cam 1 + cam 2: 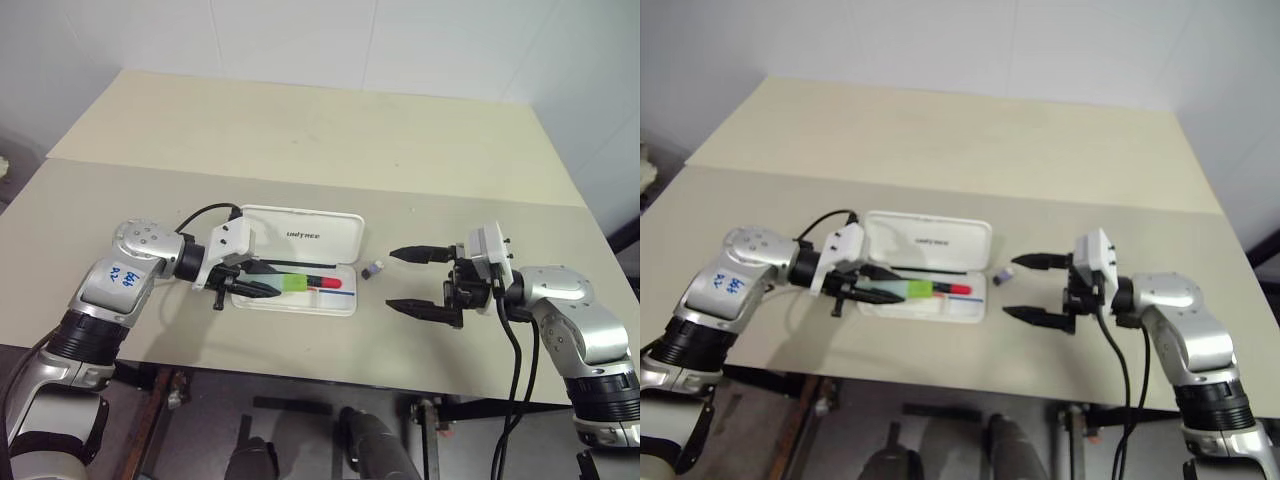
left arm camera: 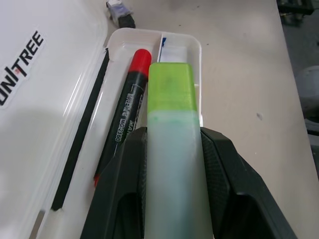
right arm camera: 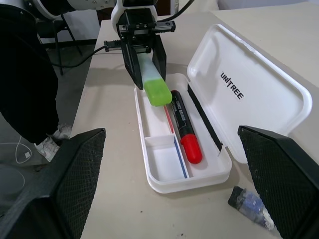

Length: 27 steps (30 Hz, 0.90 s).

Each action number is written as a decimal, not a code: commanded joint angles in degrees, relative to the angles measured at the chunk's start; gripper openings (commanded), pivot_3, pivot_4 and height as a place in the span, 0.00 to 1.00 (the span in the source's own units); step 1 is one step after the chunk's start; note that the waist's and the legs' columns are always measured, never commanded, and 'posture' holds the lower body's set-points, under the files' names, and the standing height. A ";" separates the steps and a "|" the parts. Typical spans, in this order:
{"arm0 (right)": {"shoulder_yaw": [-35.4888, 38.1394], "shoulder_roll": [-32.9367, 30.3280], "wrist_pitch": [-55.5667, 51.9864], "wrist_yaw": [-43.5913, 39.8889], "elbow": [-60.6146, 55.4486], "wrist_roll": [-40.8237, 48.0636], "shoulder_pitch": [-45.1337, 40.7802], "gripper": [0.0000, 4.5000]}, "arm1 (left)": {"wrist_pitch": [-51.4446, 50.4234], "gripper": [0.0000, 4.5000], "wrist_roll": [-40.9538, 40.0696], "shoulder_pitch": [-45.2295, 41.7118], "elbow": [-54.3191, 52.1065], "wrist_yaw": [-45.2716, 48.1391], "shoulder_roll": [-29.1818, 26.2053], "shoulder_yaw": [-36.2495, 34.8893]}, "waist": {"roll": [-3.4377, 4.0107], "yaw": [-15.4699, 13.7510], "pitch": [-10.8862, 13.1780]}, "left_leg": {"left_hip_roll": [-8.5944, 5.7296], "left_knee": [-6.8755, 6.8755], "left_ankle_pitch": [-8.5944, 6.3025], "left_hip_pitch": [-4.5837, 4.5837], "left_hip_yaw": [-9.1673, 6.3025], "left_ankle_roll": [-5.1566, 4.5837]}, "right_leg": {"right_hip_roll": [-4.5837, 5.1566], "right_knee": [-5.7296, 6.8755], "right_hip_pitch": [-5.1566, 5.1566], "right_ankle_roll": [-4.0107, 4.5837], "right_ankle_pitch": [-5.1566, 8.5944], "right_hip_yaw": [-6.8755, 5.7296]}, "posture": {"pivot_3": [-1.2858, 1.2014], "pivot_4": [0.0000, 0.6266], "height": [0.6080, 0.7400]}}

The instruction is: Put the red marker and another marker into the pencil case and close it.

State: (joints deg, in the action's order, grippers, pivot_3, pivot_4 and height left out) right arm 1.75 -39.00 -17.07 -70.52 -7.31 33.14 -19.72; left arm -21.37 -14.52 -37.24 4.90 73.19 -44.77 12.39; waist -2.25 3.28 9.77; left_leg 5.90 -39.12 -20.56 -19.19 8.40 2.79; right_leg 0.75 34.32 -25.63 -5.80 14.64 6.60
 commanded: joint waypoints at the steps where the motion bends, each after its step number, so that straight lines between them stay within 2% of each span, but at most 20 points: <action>1: 1.68 0.02 1.17 0.46 -2.39 0.53 0.07 1.00 | 0.86 0.24 1.10 -0.80 -0.50 0.02 0.77 0.26 | 0.00 0.04 0.00 | 0.00 -0.01 0.00 0.01 0.00 0.00 | 0.00 0.02 0.00 0.00 0.00 0.01 | 0.52 0.24 1.00; 17: 1.38 0.07 1.99 0.92 -2.07 0.21 0.12 1.00 | 0.33 0.24 3.47 -0.06 -2.42 -0.79 2.16 1.29 | 0.00 0.00 0.00 | 0.00 -0.03 0.01 0.01 -0.01 -0.01 | 0.00 0.09 0.00 0.00 0.00 0.02 | 0.52 0.24 1.00; 19: 1.37 0.07 2.11 0.87 -1.95 0.13 0.14 1.00 | 0.20 0.41 3.52 0.10 -2.73 -0.81 2.19 1.28 | 0.00 0.00 0.00 | 0.00 -0.03 0.01 0.02 -0.01 -0.01 | 0.00 0.09 0.00 0.00 0.00 0.02 | 0.52 0.24 1.00; 27: 1.12 0.27 2.32 0.76 -1.44 -0.17 -0.24 1.00 | -0.83 0.98 3.27 0.76 -4.37 -0.94 2.05 0.93 | 0.00 0.00 0.00 | 0.00 -0.03 0.01 0.02 -0.01 -0.01 | 0.00 0.10 0.00 0.00 0.00 0.02 | 0.52 0.24 1.00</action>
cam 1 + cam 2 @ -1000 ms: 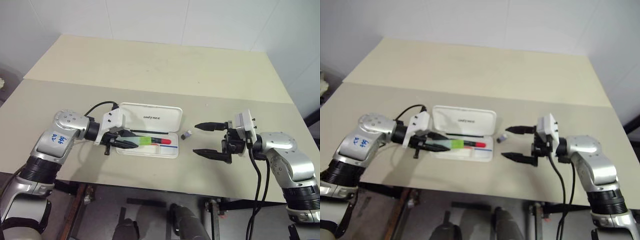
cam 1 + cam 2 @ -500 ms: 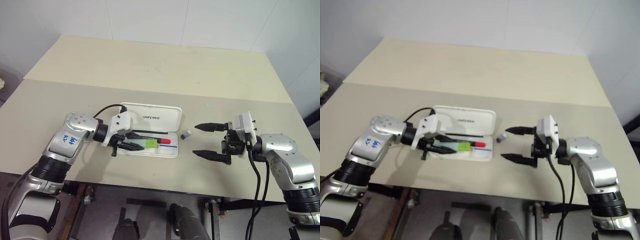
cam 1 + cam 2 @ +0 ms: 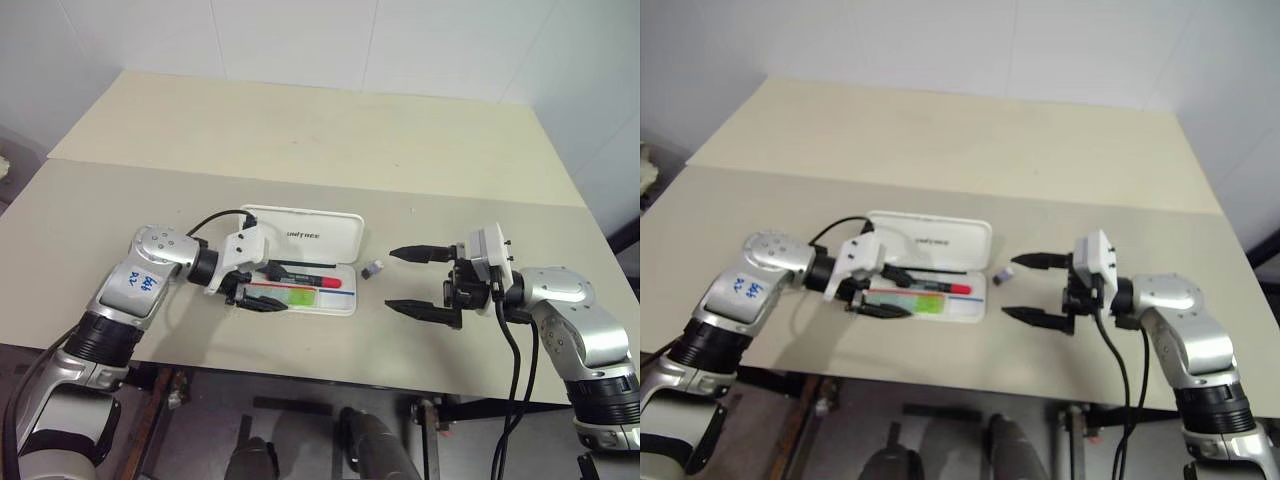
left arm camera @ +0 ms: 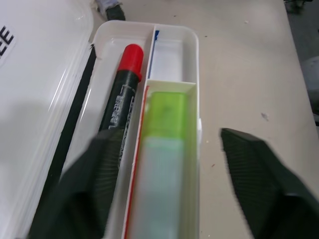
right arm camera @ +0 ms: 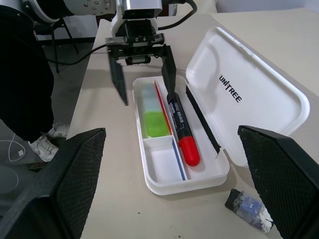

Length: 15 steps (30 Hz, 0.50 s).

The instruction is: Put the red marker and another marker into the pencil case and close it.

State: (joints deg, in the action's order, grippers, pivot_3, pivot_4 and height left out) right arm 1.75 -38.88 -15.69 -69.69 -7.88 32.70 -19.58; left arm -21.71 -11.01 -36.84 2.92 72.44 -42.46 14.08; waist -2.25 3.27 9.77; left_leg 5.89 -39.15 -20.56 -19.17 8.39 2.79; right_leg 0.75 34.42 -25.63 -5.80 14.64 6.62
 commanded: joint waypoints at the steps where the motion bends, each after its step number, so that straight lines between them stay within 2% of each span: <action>1: 1.10 0.18 1.03 -0.11 -0.79 0.25 -0.40 1.00 | -0.70 0.99 -0.34 0.49 -2.71 -0.21 -0.32 -0.83 | 0.00 0.00 0.00 | 0.00 0.00 0.00 0.00 0.00 0.00 | 0.00 0.01 0.00 0.00 0.00 0.00 | 0.52 0.24 1.00; 10: 0.75 0.61 1.82 0.48 0.23 -0.71 -0.50 1.00 | -3.68 0.99 -2.60 2.05 -7.45 -1.52 -0.44 -3.46 | 0.00 0.00 0.00 | 0.00 -0.01 0.00 0.01 0.00 0.00 | 0.00 0.03 0.00 0.00 0.00 0.00 | 0.52 0.24 1.00; 15: -0.63 2.22 3.61 2.96 2.36 -4.57 -0.97 1.00 | -3.37 0.99 -9.50 5.35 -10.39 1.00 -1.04 -9.04 | 0.00 0.14 0.00 | 0.01 -0.02 0.00 0.01 0.00 0.00 | 0.00 0.09 0.00 0.00 0.00 0.00 | 0.52 0.24 1.00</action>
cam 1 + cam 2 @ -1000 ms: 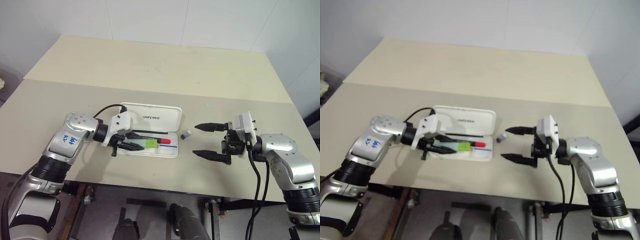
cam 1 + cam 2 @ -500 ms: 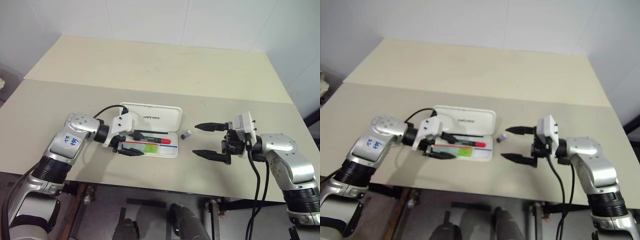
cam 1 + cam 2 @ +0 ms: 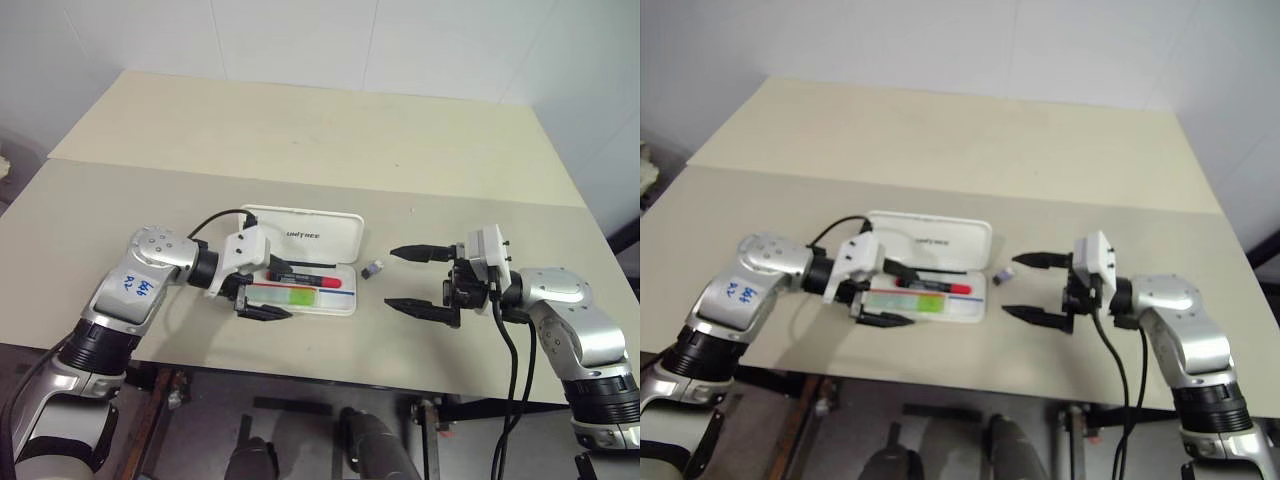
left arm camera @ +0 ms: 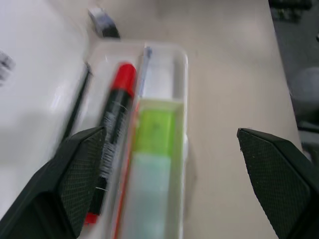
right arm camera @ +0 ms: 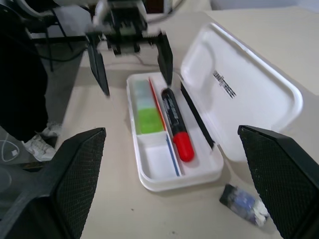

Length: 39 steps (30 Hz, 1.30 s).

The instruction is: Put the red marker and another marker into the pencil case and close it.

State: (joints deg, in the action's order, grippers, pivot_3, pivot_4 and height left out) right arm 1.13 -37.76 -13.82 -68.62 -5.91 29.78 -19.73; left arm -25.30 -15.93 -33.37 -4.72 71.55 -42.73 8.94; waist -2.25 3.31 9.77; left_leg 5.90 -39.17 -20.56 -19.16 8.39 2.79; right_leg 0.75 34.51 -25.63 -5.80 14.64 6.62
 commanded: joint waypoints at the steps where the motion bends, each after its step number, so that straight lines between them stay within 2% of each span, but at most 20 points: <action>1: -0.31 1.66 1.56 2.87 0.76 -2.31 -1.17 1.00 | 0.78 0.99 -5.42 2.70 -2.89 2.38 -1.09 -4.89 | 0.00 0.24 0.00 | 0.01 0.00 0.00 0.01 0.01 0.00 | 0.00 0.01 0.00 0.00 0.00 0.00 | 0.52 0.24 1.00; 12: -4.42 10.39 8.81 14.17 11.36 -14.23 -4.62 1.00 | 3.91 0.99 -16.60 11.53 -5.25 4.42 -1.94 -18.38 | 0.00 0.76 0.00 | 0.00 -0.02 0.07 0.06 -0.01 0.03 | 0.00 0.13 -0.01 0.03 0.02 0.00 | 0.52 0.24 1.00; 21: -4.69 12.96 11.67 19.43 18.68 -19.16 -8.52 1.00 | 4.17 0.99 -23.27 17.31 -8.34 6.22 -2.79 -25.15 | 0.00 1.91 0.00 | 0.02 0.01 0.06 0.03 -0.01 0.03 | 0.00 0.23 -0.01 0.04 0.02 -0.01 | 0.52 0.24 1.00; 26: -4.72 11.71 11.99 17.28 19.01 -19.14 -8.50 1.00 | 4.00 0.99 -26.98 18.81 -8.89 7.43 -3.27 -27.99 | 0.01 2.26 0.01 | 0.03 0.02 0.06 0.06 -0.02 0.04 | -0.01 0.21 -0.01 0.05 0.04 -0.02 | 0.52 0.24 1.00; 30: -5.91 8.58 12.94 10.76 19.40 -18.91 -9.11 1.00 | 4.31 0.99 -26.76 18.73 -8.27 7.15 -4.27 -28.61 | 0.01 2.27 0.01 | 0.01 0.02 0.06 0.03 -0.02 0.03 | 0.00 0.14 0.00 0.05 0.04 -0.01 | 0.52 0.24 1.00; 39: -9.31 7.75 18.28 2.83 32.17 -22.25 -18.91 1.00 | 3.79 0.99 -28.21 19.10 -8.59 6.90 -4.51 -29.82 | 0.02 3.79 0.02 | 0.03 0.04 0.06 0.08 -0.02 0.04 | -0.01 0.14 -0.01 0.04 0.03 -0.02 | 0.52 0.24 1.00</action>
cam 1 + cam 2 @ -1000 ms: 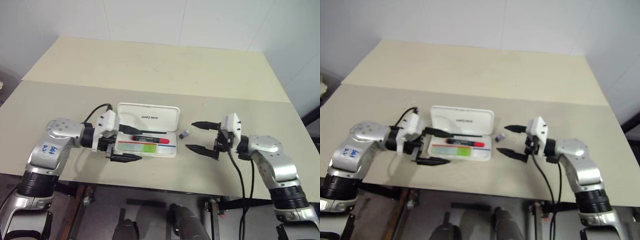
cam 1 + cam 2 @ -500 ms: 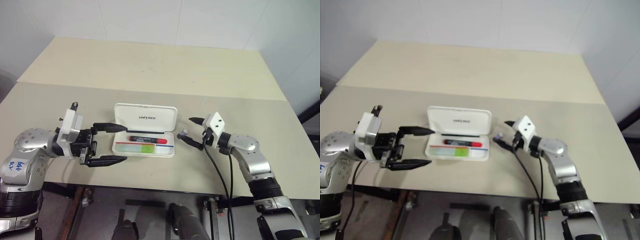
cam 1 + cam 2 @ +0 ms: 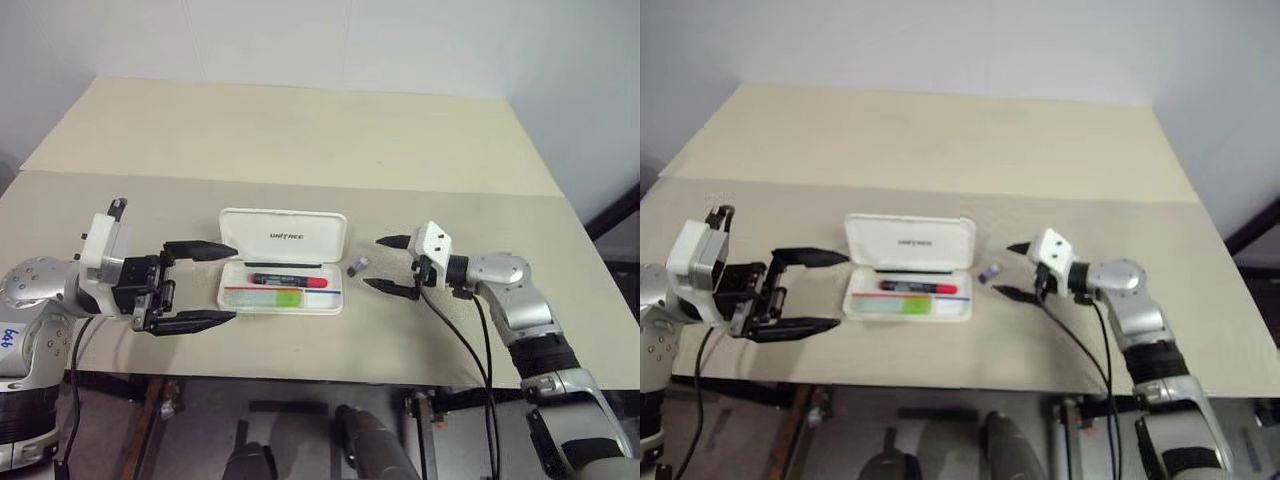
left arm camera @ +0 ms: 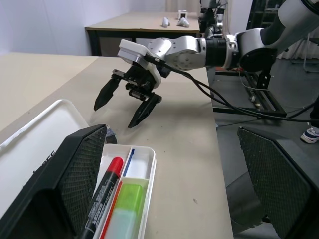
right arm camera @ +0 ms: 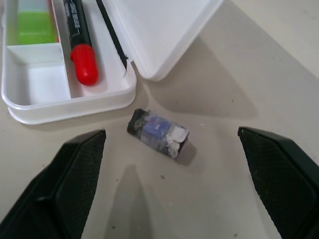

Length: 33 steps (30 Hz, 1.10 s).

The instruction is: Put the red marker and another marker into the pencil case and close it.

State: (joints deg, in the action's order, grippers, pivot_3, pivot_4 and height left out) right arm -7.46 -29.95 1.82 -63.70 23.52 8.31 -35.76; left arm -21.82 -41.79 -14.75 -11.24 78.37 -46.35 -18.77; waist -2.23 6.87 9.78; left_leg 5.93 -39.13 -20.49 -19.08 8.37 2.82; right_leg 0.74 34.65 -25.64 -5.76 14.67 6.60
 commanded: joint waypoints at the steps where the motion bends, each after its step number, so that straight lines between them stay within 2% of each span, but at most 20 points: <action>1: -1.20 0.09 3.54 -3.13 4.55 -1.14 -4.13 1.00 | 0.04 0.99 -2.95 1.00 -2.48 0.16 -0.84 -2.53 | 0.01 0.48 0.01 | 0.00 0.00 0.00 0.01 0.00 0.00 | 0.00 0.02 0.00 0.00 0.00 0.00 | 0.52 0.24 1.00; 6: -3.16 0.77 8.44 -8.73 14.06 -2.80 -9.67 1.00 | -1.65 0.99 -7.49 3.57 -4.38 -0.13 -0.57 -5.61 | 0.02 1.29 0.01 | 0.01 0.01 0.00 -0.03 -0.01 0.00 | 0.01 0.16 0.00 0.00 0.00 0.00 | 0.52 0.24 1.00; 11: -4.64 3.09 15.98 -13.56 28.33 -5.63 -17.25 1.00 | -1.69 0.99 -10.59 7.50 -5.03 0.85 -0.76 -9.66 | 0.09 1.97 0.06 | 0.01 0.02 0.01 0.00 0.02 0.02 | 0.01 0.17 0.00 0.00 0.00 0.00 | 0.52 0.24 1.00; 18: -5.25 6.82 22.21 -13.58 42.03 -10.18 -25.73 1.00 | -0.99 0.99 -10.48 10.18 -4.41 1.52 -1.86 -12.57 | 0.15 3.09 0.10 | 0.05 0.02 0.06 0.02 -0.01 0.11 | 0.01 0.27 0.00 0.00 0.00 -0.05 | 0.52 0.24 1.00; 32: -5.56 11.20 22.32 -11.24 50.35 -16.84 -31.57 1.00 | -0.92 0.99 -10.98 12.37 -7.35 -1.55 -1.90 -13.87 | 0.17 4.68 0.10 | 0.06 0.02 0.11 0.05 -0.04 0.22 | 0.07 0.38 0.00 -0.01 0.00 -0.17 | 0.52 0.24 1.00; 33: -5.32 11.29 22.33 -11.41 50.42 -16.94 -31.59 0.96 | -0.95 1.00 -11.04 12.52 -7.55 -1.69 -1.92 -13.98 | 0.17 4.71 0.10 | 0.06 0.01 0.12 0.06 -0.04 0.23 | 0.07 0.40 0.00 -0.01 0.00 -0.17 | 0.52 0.24 1.00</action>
State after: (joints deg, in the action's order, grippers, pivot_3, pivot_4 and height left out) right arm -13.16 -18.67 23.81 -75.53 73.72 -7.98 -66.54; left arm -23.23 -51.72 -2.47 -17.31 77.03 -47.52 -30.79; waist -2.06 11.57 9.88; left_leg 5.99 -39.12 -20.36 -19.00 8.32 3.07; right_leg 0.81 35.07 -25.63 -5.77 14.67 6.43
